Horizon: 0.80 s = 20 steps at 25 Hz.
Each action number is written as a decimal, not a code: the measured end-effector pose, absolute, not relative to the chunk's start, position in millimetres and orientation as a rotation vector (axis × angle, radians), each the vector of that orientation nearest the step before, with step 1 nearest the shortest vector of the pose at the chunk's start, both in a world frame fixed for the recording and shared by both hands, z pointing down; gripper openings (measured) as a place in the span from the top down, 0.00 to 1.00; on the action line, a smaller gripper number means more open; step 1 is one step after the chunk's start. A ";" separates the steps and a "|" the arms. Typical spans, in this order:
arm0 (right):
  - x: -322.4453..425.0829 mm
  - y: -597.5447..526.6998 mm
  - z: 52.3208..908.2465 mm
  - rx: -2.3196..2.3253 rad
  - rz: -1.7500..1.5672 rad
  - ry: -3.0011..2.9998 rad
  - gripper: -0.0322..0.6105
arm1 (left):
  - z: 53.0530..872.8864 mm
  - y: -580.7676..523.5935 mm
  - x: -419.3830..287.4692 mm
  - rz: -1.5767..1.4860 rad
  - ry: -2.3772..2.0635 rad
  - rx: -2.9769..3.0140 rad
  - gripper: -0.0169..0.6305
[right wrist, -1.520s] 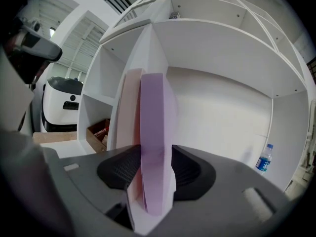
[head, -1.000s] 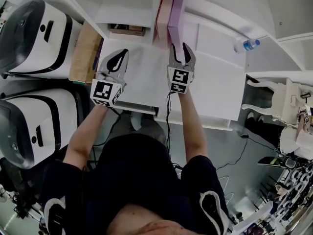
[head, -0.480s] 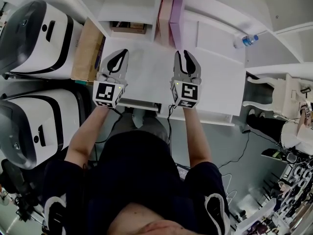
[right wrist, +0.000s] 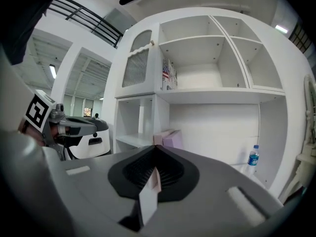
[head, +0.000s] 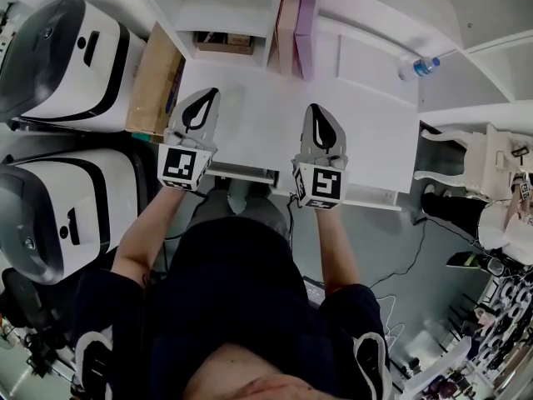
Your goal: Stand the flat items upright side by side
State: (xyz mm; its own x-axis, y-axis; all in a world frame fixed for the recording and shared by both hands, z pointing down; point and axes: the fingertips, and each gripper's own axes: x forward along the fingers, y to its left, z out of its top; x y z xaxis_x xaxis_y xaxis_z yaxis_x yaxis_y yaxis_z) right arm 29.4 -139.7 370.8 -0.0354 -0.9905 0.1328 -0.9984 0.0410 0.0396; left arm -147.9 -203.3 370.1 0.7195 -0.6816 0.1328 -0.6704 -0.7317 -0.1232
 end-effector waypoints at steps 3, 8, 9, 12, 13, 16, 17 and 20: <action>23.8 -128.9 365.0 2.091 0.086 -2.161 0.95 | 366.3 -197.6 -153.9 -0.255 1.124 -2.852 0.97; 20.2 -111.6 363.0 2.097 0.102 -2.127 0.95 | 356.1 -187.1 -164.4 -0.248 1.122 -2.835 0.97; 19.9 -108.2 362.8 2.099 0.102 -2.119 0.95 | 354.4 -184.7 -166.3 -0.246 1.123 -2.831 0.97; 17.9 -96.9 360.9 2.105 0.105 -2.105 0.95 | 351.3 -176.8 -172.1 -0.251 1.117 -2.815 0.97; 17.4 -92.8 360.7 2.108 0.111 -2.102 0.95 | 351.6 -174.1 -174.4 -0.253 1.114 -2.815 0.97; 16.3 -83.6 361.5 2.110 0.129 -2.094 0.95 | 353.9 -168.3 -181.7 -0.261 1.114 -2.820 0.97; 15.8 -81.1 362.1 2.111 0.133 -2.092 0.95 | 354.4 -166.7 -184.1 -0.263 1.116 -2.820 0.97; 13.8 -72.9 361.2 2.118 0.131 -2.086 0.95 | 353.1 -161.8 -191.0 -0.266 1.116 -2.806 0.97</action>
